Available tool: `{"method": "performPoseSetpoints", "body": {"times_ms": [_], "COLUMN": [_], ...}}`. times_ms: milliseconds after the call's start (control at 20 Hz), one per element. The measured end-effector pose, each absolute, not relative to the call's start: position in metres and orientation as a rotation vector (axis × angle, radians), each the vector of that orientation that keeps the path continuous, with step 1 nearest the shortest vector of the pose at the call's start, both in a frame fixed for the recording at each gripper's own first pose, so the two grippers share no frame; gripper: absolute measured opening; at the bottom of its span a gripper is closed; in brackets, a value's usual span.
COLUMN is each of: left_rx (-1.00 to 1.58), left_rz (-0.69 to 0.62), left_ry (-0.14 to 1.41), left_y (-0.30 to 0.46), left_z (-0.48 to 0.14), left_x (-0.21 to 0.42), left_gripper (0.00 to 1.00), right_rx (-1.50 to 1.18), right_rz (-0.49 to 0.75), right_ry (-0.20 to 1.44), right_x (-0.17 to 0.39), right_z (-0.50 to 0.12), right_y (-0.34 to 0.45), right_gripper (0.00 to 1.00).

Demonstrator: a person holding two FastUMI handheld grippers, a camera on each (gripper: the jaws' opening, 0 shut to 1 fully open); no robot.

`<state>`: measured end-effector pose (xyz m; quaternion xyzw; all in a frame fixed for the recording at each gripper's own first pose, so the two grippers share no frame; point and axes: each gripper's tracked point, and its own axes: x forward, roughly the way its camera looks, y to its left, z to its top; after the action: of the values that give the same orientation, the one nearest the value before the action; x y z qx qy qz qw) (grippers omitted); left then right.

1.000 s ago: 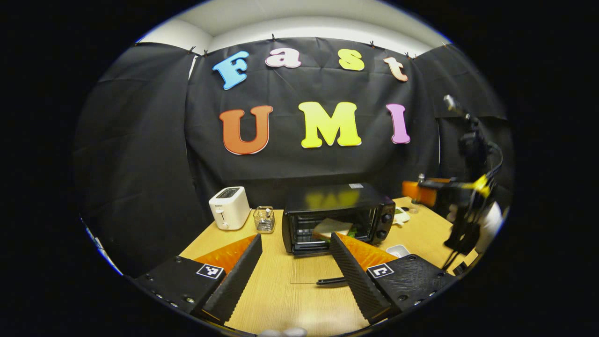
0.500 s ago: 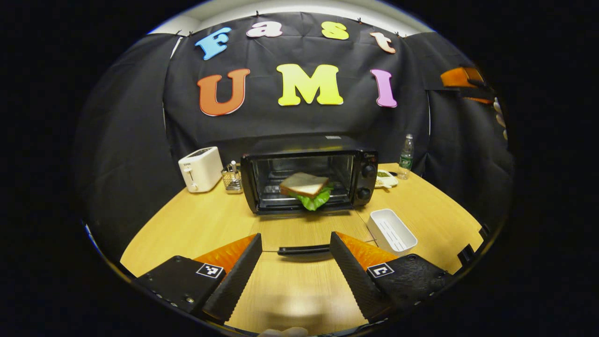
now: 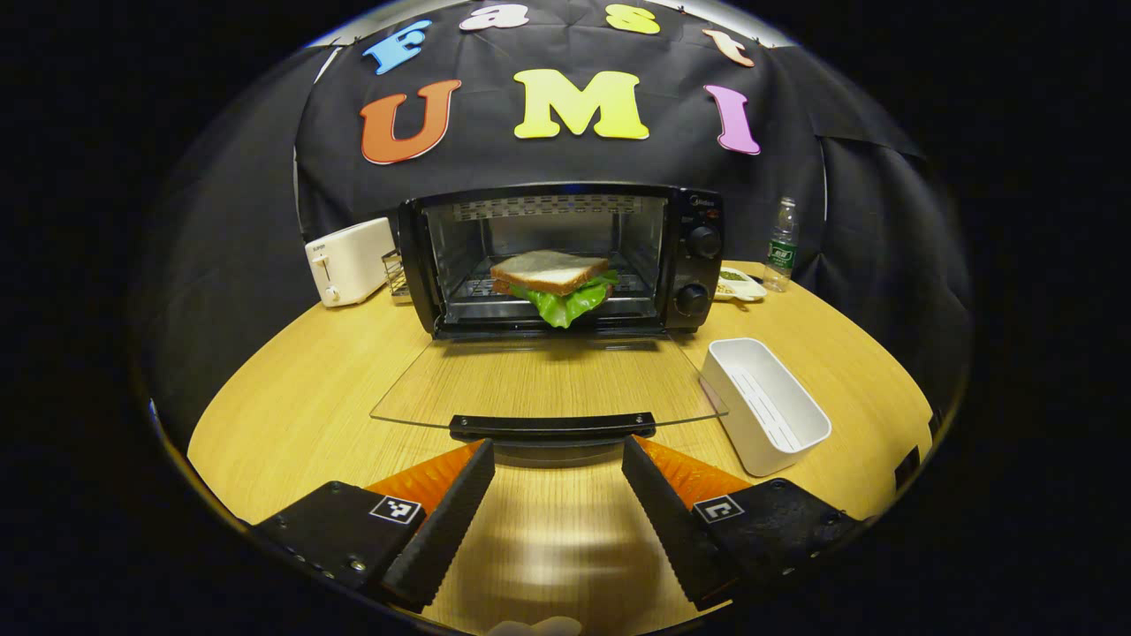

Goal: Open the electric oven with the left hand, put the food in, and close the electric oven.

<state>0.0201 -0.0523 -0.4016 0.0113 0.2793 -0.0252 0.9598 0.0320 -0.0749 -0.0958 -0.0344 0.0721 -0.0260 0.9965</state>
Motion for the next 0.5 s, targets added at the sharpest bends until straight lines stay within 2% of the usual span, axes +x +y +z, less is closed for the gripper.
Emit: {"method": "performPoseSetpoints", "body": {"times_ms": [50, 200, 250, 300, 350, 400, 450, 500], "left_rx": [0.019, 0.024, 0.033, 0.043, 0.050, 0.050, 0.041, 0.044], "left_rz": [-0.041, -0.040, -0.049, -0.049, -0.053, -0.054, -0.055, -0.050], "left_ry": [0.574, 0.587, 0.581, 0.581, 0.574, 0.579, 0.589, 0.588], "left_y": [-0.052, -0.056, -0.058, -0.057, -0.057, -0.056, -0.056, -0.054], "left_z": [-0.406, -0.412, -0.415, -0.415, -0.415, -0.417, -0.419, -0.422], "left_x": [0.022, 0.024, 0.027, 0.028, 0.029, 0.027, 0.026, 0.026], "left_gripper": [0.96, 0.96, 0.82, 0.93, 0.93, 0.93, 0.93, 0.82], "right_rx": [-0.067, -0.049, -0.042, -0.033, -0.027, -0.021, -0.013, -0.008], "right_rz": [-0.053, -0.047, -0.046, -0.046, -0.047, -0.047, -0.043, -0.041], "right_ry": [0.152, 0.177, 0.184, 0.188, 0.192, 0.197, 0.204, 0.208], "right_x": [0.031, 0.033, 0.036, 0.038, 0.039, 0.040, 0.040, 0.041], "right_z": [-0.098, -0.108, -0.111, -0.112, -0.114, -0.116, -0.113, -0.115], "right_y": [-0.077, -0.082, -0.083, -0.082, -0.084, -0.085, -0.085, -0.085], "right_gripper": [0.96, 0.96, 0.96, 1.00, 0.96, 1.00, 0.96, 1.00]}}
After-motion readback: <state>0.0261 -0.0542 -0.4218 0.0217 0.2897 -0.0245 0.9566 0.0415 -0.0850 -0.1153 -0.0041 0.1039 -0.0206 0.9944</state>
